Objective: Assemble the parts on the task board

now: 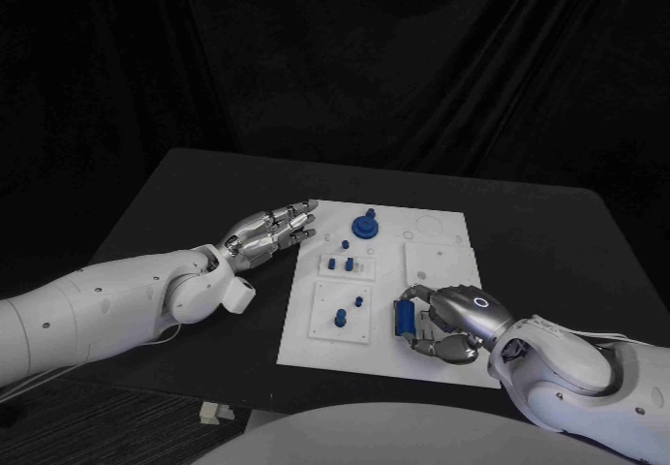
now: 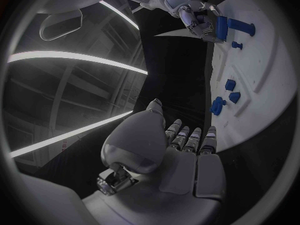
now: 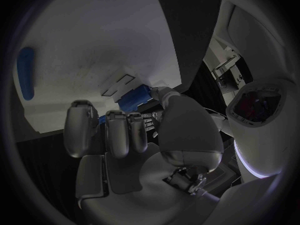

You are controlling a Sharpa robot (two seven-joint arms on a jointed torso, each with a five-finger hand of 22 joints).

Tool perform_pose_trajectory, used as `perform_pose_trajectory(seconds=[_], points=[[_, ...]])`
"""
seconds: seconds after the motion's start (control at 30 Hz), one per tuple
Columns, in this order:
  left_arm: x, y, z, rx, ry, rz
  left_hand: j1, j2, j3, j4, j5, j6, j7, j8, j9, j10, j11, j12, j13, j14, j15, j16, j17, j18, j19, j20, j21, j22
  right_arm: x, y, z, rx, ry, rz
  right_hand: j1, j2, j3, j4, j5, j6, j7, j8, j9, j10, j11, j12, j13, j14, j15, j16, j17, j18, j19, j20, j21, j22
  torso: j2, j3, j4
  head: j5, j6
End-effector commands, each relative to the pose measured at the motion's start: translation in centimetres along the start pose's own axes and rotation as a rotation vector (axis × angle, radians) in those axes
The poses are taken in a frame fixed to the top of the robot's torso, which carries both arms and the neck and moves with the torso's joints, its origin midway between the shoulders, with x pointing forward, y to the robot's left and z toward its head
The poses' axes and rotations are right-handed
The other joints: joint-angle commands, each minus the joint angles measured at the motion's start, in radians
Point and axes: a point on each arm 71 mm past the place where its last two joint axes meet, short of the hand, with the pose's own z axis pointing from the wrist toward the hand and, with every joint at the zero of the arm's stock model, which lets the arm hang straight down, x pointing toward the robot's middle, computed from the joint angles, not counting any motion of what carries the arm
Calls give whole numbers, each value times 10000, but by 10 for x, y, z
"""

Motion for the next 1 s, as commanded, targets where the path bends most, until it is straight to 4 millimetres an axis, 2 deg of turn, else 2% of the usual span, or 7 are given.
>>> perform_pose_trajectory(seconds=[0.03, 0.1, 0.23, 0.37, 0.47, 0.87, 1.0], points=[[2, 0, 1, 104, 101, -141, 43, 37, 41, 10, 25, -7, 61, 62, 10, 17, 82, 63, 10, -5, 48, -36, -9, 45, 0, 95, 38, 15, 6, -2, -2, 310, 383, -123, 221, 14, -287, -78, -1402, -25, -237, -416, -317, 832, 102, -165, 2327, 715, 115, -63, 1323, 163, -22, 79, -61, 1888, -2, 1, 0, 1, -2], [2, 0, 1, 99, 101, -143, 43, 38, 48, 8, 29, -11, 61, 61, 10, 17, 89, 63, 10, -5, 50, -36, -9, 46, 1, 98, 39, 16, 6, -2, -2, 342, 415, -134, 336, 23, -424, -129, -2048, -279, -229, -668, -485, 737, 111, -252, 2198, 704, 123, -81, 1283, 167, -27, 88, -75, 1884, -1, 5, -2, 3, -2], [2, 0, 1, 91, 100, -145, 43, 38, 48, 8, 29, -11, 61, 61, 10, 17, 89, 63, 10, -5, 50, -36, -9, 46, 1, 98, 39, 16, 6, -2, -2, 358, 438, -141, 940, -150, -1629, 95, -4017, -1382, -228, -2168, -1239, 654, 117, -340, 2057, 664, 135, -160, 1123, 187, -59, 108, -167, 1860, 1, 6, 1, -9, -2], [1, 0, 0, 80, 99, -147, 43, 38, 48, 8, 29, -11, 61, 61, 10, 17, 89, 63, 10, -5, 50, -36, -9, 46, 1, 98, 39, 16, 6, -2, -2, 331, 405, -128, 1077, -1202, -2996, 222, -4968, -1854, -282, -2690, -1497, 612, 72, -384, 1984, 645, 94, -198, 1048, 197, -83, 72, -227, 1846, 1, 1, 1, -2, -2], [1, 1, 0, 75, 97, -148, 43, 38, 48, 8, 29, -11, 61, 61, 10, 17, 89, 63, 10, -5, 50, -36, -9, 46, 1, 98, 39, 16, 6, -2, -2, 307, 349, -109, 1003, -1563, -3338, 244, -5329, -2106, -323, -2978, -1595, 595, 40, -402, 1954, 633, 67, -218, 1009, 202, -100, 44, -258, 1837, 1, 0, 0, 9, -2], [1, 1, -1, 57, 65, -138, 43, 39, 66, 4, 32, -8, 63, 63, 10, 19, 105, 69, 11, -5, 54, -36, -9, 47, 4, 105, 41, 19, -10, -2, -14, 29, -975, 352, 453, -1705, -3530, 245, -5962, -2144, -398, -2932, -1628, 578, -31, -420, 1923, 625, 0, -240, 972, 197, -94, -21, -242, 1843, 1, 4, 6, 65, -2], [1, 1, 0, 53, 63, -133, 44, 38, 69, 2, 34, -5, 64, 64, 11, 20, 106, 70, 12, -5, 54, -36, -9, 48, 6, 105, 43, 22, -21, -5, -16, -9, -1494, 620, 140, -974, -2858, 222, -5451, -1613, -435, -2394, -1531, 546, -53, -461, 1855, 662, -11, -197, 1059, 171, -24, -25, -122, 1881, 3, 7, 21, 8, -2]])
